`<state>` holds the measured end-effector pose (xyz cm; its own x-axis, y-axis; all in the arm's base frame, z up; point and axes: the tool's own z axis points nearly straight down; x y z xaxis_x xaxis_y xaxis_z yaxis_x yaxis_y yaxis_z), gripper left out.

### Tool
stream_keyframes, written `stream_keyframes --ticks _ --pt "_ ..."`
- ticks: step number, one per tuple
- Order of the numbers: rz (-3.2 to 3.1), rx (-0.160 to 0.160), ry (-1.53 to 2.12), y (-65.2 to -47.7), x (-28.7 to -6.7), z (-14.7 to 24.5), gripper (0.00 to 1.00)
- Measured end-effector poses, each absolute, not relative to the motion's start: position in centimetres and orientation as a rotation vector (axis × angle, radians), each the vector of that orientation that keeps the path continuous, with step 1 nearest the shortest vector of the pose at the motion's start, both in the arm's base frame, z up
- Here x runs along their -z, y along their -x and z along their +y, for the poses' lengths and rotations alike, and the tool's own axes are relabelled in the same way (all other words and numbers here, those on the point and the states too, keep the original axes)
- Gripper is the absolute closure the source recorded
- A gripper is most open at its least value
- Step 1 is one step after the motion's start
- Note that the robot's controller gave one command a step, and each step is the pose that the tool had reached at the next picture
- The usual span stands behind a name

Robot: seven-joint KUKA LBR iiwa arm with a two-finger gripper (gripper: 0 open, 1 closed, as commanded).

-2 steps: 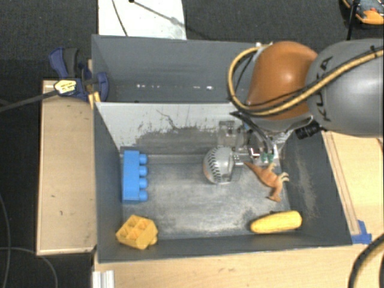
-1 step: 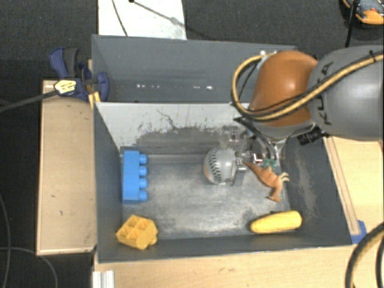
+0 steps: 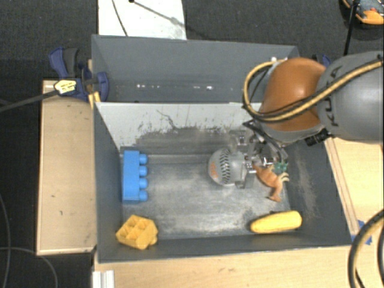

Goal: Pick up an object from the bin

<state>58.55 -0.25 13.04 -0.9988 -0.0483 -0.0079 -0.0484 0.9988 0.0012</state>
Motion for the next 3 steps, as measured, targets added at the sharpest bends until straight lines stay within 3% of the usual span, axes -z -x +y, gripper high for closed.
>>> stream_keyframes --ticks 1,2,3 --pt "3.121 -0.001 0.139 -59.5 -12.1 -1.4 0.0" --pt "3.113 -0.001 0.1 -59.3 -10.0 -3.1 0.0" --pt "3.106 0.004 -0.161 -59.2 -8.1 -3.8 1.0"
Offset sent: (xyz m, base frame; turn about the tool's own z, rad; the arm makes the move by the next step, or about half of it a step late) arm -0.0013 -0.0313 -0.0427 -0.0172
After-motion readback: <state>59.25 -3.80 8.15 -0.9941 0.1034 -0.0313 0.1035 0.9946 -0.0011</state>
